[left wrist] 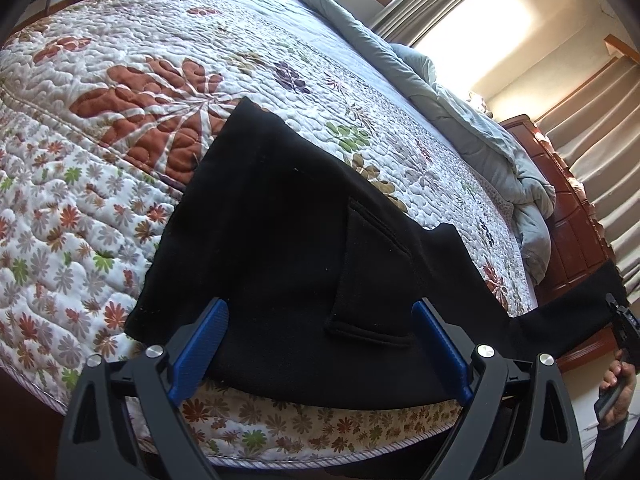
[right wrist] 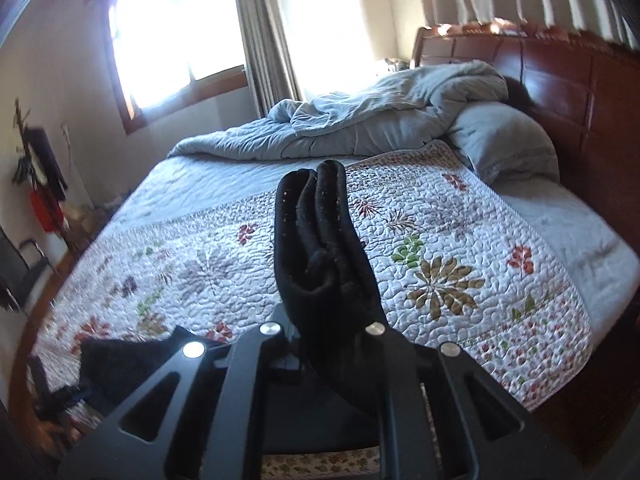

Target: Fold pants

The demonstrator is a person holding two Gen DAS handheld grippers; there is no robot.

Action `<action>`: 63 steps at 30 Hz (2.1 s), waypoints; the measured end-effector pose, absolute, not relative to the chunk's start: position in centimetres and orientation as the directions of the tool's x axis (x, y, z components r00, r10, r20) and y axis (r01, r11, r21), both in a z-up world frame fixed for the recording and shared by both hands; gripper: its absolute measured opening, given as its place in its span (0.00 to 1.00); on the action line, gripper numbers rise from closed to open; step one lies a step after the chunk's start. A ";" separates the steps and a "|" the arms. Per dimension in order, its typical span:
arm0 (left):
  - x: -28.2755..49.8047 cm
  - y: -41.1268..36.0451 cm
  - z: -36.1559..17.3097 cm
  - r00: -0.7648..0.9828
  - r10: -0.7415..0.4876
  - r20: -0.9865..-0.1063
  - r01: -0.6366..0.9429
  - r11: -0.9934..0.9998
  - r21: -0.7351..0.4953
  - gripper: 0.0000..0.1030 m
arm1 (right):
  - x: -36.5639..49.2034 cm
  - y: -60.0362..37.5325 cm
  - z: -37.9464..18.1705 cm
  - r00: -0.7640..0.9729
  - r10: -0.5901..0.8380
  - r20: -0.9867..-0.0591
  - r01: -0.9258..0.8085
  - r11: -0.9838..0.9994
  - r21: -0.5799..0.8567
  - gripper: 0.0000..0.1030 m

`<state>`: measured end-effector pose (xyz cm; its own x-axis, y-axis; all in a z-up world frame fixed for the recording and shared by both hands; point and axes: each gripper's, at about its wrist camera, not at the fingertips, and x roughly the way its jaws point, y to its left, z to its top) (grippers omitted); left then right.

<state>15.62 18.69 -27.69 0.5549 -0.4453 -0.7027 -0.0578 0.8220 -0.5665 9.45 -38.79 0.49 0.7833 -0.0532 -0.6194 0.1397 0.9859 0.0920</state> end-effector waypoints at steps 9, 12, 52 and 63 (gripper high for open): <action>15.5 18.6 -27.6 0.555 -0.451 -0.699 -0.057 0.817 -0.573 0.90 | 11.8 -31.7 -2.1 0.742 -0.099 -0.663 0.009 0.990 -0.138 0.09; 15.6 18.7 -27.7 0.554 -0.454 -0.698 -0.056 0.816 -0.575 0.90 | 12.4 -29.8 -3.0 0.727 -0.108 -0.678 -0.030 0.981 -0.189 0.09; 16.2 19.1 -27.7 0.539 -0.471 -0.699 -0.048 0.811 -0.583 0.90 | 14.1 -18.6 -14.3 0.664 -0.179 -0.726 -0.349 0.785 -0.512 0.09; 16.1 19.2 -27.7 0.539 -0.479 -0.693 -0.045 0.805 -0.592 0.90 | 13.6 -15.9 -19.8 0.658 -0.265 -0.705 -0.434 0.631 -0.643 0.09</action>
<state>16.15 19.21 -27.72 0.5389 -0.4792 -0.6927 -0.0454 0.8047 -0.5920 13.57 -15.85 -19.82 0.6583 -0.2649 -0.7046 -0.4339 0.6314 -0.6427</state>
